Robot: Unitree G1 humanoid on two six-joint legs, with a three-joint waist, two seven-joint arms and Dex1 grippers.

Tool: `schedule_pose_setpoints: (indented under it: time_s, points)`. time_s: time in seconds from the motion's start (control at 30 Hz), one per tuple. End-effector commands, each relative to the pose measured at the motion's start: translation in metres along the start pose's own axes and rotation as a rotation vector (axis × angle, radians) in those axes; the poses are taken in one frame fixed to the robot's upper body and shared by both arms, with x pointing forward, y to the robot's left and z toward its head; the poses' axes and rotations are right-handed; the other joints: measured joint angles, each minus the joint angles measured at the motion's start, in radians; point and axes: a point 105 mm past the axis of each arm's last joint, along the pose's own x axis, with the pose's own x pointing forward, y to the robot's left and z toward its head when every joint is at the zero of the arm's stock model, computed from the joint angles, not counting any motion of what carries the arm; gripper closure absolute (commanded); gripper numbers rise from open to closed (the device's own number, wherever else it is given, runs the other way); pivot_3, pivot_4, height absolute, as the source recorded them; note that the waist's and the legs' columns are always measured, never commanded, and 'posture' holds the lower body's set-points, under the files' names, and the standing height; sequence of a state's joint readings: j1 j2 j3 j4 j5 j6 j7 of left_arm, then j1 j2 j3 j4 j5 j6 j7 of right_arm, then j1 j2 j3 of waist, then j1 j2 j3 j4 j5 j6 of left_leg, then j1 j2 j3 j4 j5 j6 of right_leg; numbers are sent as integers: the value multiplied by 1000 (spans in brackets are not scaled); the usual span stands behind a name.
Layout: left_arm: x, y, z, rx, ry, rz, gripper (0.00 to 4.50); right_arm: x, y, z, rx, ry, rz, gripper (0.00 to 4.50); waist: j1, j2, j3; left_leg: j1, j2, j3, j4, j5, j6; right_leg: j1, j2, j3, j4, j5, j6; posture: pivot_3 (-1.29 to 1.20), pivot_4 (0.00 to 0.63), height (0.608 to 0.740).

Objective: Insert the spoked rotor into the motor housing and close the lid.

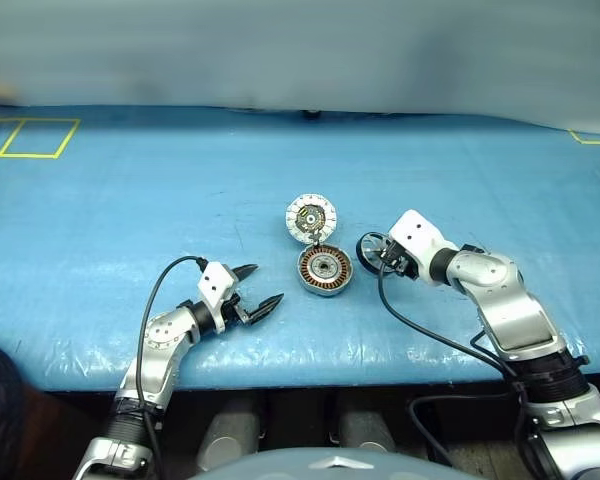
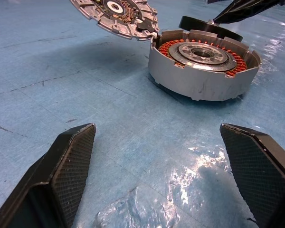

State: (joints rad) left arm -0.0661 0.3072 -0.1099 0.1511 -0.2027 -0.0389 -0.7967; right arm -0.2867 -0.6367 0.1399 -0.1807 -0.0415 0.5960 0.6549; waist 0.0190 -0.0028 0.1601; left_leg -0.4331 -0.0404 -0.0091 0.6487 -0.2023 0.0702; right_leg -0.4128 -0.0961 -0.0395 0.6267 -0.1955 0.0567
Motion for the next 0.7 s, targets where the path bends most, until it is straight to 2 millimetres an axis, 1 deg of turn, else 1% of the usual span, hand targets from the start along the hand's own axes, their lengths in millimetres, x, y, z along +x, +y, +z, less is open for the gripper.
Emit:
schedule_pose_setpoints:
  time_s: [0.03, 0.13, 0.3, 0.63, 0.7]
  points:
    - [0, -1, 5, 20, -18, -5, 0, -2, -4, 1, 16, -11, -19, 2343, 0, 0, 0, 0, 0, 0, 0, 0, 0, 0, 0, 0, 0, 0, 0, 0, 150, 740]
    - [0, -1, 4, 18, -18, -5, 0, -1, -6, -7, 48, 11, -23, 2343, 0, 0, 0, 0, 0, 0, 0, 0, 0, 0, 0, 0, 0, 0, 0, 0, 150, 740]
    - [0, -2, 3, 16, -16, -2, 0, 2, -4, -9, 99, 5, 1, 2343, 0, 0, 0, 0, 0, 0, 0, 0, 0, 0, 0, 0, 0, 0, 0, 0, 150, 740]
    - [-1, -3, 1, 11, -13, 1, 0, 5, -3, -16, 120, 37, 22, 2343, 0, 0, 0, 0, 0, 0, 0, 0, 0, 0, 0, 0, 0, 0, 0, 0, 150, 740]
    - [0, -3, 1, 10, -13, 0, 0, 7, 0, -22, 98, 68, 48, 2343, 0, 0, 0, 0, 0, 0, 0, 0, 0, 1, 0, 0, 0, 0, 0, 0, 150, 740]
